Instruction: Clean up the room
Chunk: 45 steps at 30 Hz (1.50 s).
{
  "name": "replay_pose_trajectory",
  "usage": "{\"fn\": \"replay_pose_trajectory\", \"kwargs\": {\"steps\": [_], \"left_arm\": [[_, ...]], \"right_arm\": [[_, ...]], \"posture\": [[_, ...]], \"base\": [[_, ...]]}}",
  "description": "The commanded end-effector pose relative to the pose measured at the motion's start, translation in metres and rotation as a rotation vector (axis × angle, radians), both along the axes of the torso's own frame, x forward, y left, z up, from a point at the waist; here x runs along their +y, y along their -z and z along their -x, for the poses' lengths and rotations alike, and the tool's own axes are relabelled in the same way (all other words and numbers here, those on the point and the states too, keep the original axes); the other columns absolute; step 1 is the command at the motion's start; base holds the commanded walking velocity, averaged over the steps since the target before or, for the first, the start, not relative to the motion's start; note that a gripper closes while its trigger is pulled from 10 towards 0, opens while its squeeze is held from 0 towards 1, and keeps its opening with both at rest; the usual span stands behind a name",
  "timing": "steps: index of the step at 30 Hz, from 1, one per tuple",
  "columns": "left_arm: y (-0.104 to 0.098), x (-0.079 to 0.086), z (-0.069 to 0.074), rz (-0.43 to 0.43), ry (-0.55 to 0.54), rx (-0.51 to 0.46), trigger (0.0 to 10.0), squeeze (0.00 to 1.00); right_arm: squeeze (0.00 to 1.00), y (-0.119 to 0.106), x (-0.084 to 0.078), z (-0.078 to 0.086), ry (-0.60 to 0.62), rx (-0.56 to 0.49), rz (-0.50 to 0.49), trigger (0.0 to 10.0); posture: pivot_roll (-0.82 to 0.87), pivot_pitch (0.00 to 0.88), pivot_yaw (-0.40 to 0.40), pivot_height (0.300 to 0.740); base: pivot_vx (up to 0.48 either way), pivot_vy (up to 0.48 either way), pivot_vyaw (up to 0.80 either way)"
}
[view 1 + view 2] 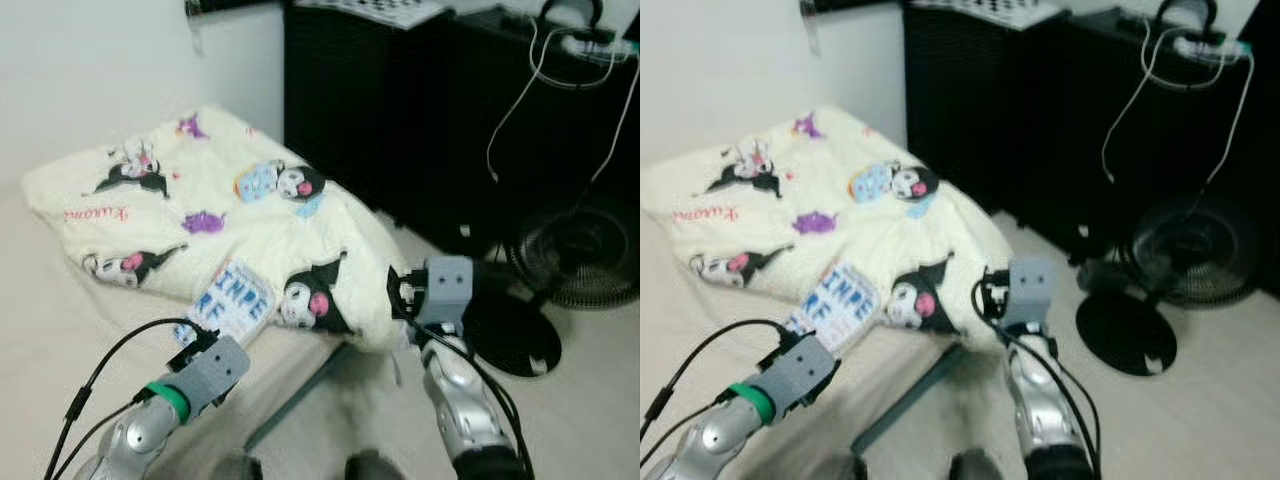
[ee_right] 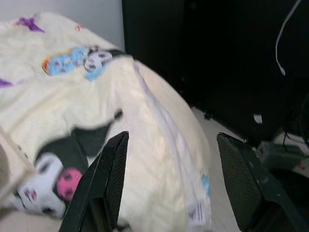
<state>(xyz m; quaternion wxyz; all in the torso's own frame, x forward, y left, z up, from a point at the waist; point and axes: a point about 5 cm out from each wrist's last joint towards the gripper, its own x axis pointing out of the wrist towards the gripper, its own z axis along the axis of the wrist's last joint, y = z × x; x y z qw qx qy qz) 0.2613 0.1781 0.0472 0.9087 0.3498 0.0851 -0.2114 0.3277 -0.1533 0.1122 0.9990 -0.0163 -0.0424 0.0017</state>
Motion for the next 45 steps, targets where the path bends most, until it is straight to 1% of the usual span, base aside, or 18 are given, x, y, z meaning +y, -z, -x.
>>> {"fn": "replay_pose_trajectory", "kwargs": {"steps": [1,6,7,8,13,14,15,21,26,27,28,29,30,34,38,40,42,45], "left_arm": [[0.006,-0.001,0.005,-0.023,0.03,0.021,10.0,0.0],[0.014,0.003,0.01,-0.078,0.052,0.034,10.0,0.0],[0.015,0.004,0.01,-0.102,0.054,0.026,10.0,0.0],[0.015,0.008,0.006,-0.173,0.029,-0.033,10.0,0.0],[0.015,0.01,0.004,-0.205,0.009,-0.07,10.0,0.0],[0.015,0.011,0.001,-0.199,-0.023,-0.087,10.0,0.64],[0.015,0.011,-0.002,-0.197,-0.05,-0.102,10.0,1.0],[0.018,0.004,-0.011,-0.177,-0.074,-0.11,10.0,1.0],[0.015,0.001,-0.021,-0.2,-0.102,-0.168,10.0,1.0],[0.012,0.001,-0.027,-0.203,-0.126,-0.182,10.0,1.0],[0.005,0.0,-0.039,-0.238,-0.167,-0.244,10.0,0.45],[-0.001,-0.002,-0.046,-0.264,-0.183,-0.288,10.0,0.0],[-0.001,-0.002,-0.046,-0.264,-0.183,-0.288,10.0,0.0],[-0.012,-0.004,-0.061,-0.312,-0.201,-0.353,10.0,0.0],[-0.012,-0.003,-0.067,-0.334,-0.213,-0.327,10.0,0.0],[-0.011,0.002,-0.07,-0.32,-0.261,-0.277,10.0,0.0],[-0.01,0.004,-0.071,-0.313,-0.282,-0.262,10.0,0.0],[-0.017,0.015,-0.076,-0.395,-0.364,-0.329,10.0,0.0]], "right_arm": [[0.0,0.005,-0.001,0.002,0.003,0.023,0.0,10.0],[0.0,0.005,-0.002,0.001,0.008,0.028,0.004,10.0],[0.0,0.005,-0.002,0.001,0.007,0.028,0.004,10.0],[0.0,0.005,-0.002,0.002,0.003,0.028,0.004,10.0],[0.0,0.005,-0.001,0.002,0.001,0.028,0.004,10.0],[0.0,0.005,-0.001,0.003,-0.003,0.028,0.004,10.0],[0.0,0.005,-0.001,0.004,-0.007,0.028,0.005,10.0],[0.0,0.005,0.001,0.007,-0.025,0.031,0.007,10.0],[0.0,0.004,0.004,0.008,-0.046,0.029,0.008,10.0],[0.0,0.001,0.007,0.008,-0.062,0.024,0.008,10.0],[0.0,-0.004,0.014,0.006,-0.095,0.009,0.003,10.0],[0.0,-0.008,0.019,0.005,-0.111,0.0,0.0,10.0],[0.0,-0.008,0.019,0.005,-0.111,0.0,0.0,10.0],[0.0,-0.016,0.028,0.003,-0.142,-0.017,-0.013,10.0],[0.0,-0.019,0.034,0.003,-0.158,-0.022,-0.016,10.0],[0.0,-0.021,0.038,0.004,-0.169,-0.023,-0.02,10.0],[0.0,-0.022,0.039,0.005,-0.172,-0.021,-0.021,10.0],[0.0,-0.023,0.043,0.009,-0.189,-0.014,-0.024,10.0]], "posture": [[0.0,0.087,0.04,0.61],[0.0,0.089,0.041,0.61],[0.0,0.089,0.041,0.61],[0.0,0.095,0.038,0.61],[0.0,0.095,0.038,0.61],[-0.01,0.104,0.032,0.61],[-0.01,0.115,0.027,0.61],[-0.02,0.138,0.017,0.61],[-0.02,0.17,0.006,0.61],[-0.04,0.2,-0.004,0.61],[-0.04,0.217,-0.006,0.61],[-0.05,0.24,-0.01,0.61],[-0.05,0.24,-0.01,0.61],[-0.06,0.272,-0.014,0.61],[-0.07,0.297,-0.016,0.61],[-0.09,0.342,-0.025,0.61],[-0.09,0.342,-0.025,0.61],[-0.11,0.383,-0.037,0.61]], "base": [[0.0,0.0,0.0],[0.0,0.0,0.0],[0.0,0.0,0.0],[0.0,0.0,0.0],[0.0,0.0,0.0],[0.0,0.0,0.0],[0.0,0.0,0.0],[0.0,0.0,0.0],[0.0,0.0,0.0],[0.0,0.0,0.0],[0.0,0.0,0.0],[0.0,0.0,0.0],[0.0,0.0,0.0],[0.0,0.0,0.0],[0.0,0.0,0.0],[0.0,0.0,0.0],[0.0,0.0,0.0],[0.0,0.0,0.0]]}}
